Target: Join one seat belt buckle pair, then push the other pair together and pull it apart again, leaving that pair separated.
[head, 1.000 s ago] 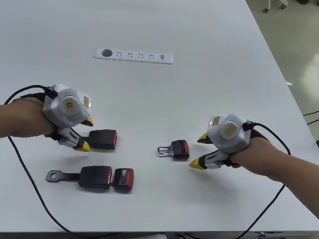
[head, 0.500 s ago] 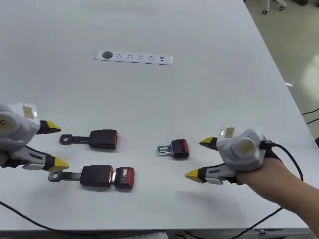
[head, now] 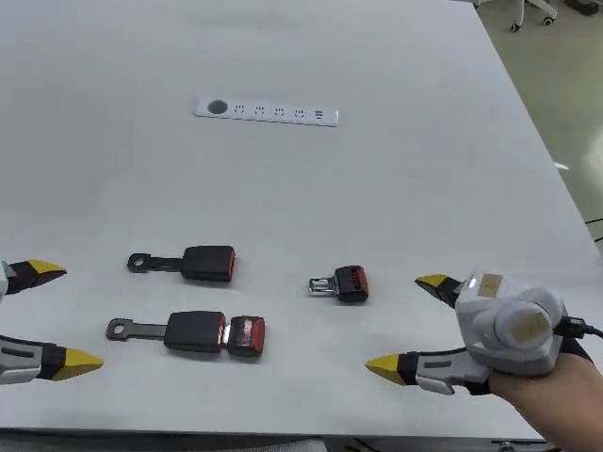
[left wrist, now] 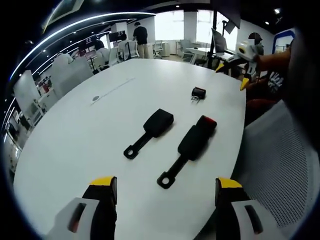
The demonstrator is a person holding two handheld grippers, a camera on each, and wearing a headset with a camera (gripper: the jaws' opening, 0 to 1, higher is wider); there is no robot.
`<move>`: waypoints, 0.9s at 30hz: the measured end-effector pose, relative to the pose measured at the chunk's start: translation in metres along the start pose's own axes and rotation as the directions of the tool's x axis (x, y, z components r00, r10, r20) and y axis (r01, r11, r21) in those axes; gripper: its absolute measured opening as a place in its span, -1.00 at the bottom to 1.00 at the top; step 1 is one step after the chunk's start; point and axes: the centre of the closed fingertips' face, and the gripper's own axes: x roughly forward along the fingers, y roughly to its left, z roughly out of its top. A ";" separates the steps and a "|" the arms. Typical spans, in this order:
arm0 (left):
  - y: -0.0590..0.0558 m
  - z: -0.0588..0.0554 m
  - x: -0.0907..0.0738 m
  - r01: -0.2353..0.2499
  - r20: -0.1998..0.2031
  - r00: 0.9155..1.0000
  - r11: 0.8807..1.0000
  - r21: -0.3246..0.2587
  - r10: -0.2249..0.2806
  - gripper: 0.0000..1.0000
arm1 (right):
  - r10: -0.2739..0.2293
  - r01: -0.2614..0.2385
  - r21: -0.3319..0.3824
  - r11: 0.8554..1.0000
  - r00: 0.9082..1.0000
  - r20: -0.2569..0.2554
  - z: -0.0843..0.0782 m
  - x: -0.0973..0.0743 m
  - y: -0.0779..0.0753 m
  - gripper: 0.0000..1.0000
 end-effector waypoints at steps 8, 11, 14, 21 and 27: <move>-0.001 -0.009 -0.009 -0.030 0.020 0.999 0.998 -0.061 0.031 0.85 | -0.019 0.018 0.043 0.999 1.000 0.015 0.002 -0.004 -0.003 0.79; 0.001 -0.013 -0.012 -0.055 0.017 0.998 0.995 -0.082 0.057 1.00 | -0.036 0.035 0.042 0.999 0.999 0.025 0.003 -0.001 -0.004 0.92; 0.004 -0.014 -0.015 -0.077 0.022 0.997 0.993 -0.088 0.079 1.00 | -0.054 0.053 0.026 0.998 0.998 0.032 0.005 0.000 -0.006 1.00; 0.002 -0.013 -0.017 -0.090 0.027 0.995 0.992 -0.086 0.093 1.00 | -0.056 0.055 0.023 0.998 0.998 0.037 0.005 0.002 -0.004 1.00; 0.001 -0.015 -0.018 -0.099 0.029 0.994 0.991 -0.090 0.102 1.00 | -0.053 0.053 0.017 0.998 0.998 0.031 0.001 0.003 0.003 1.00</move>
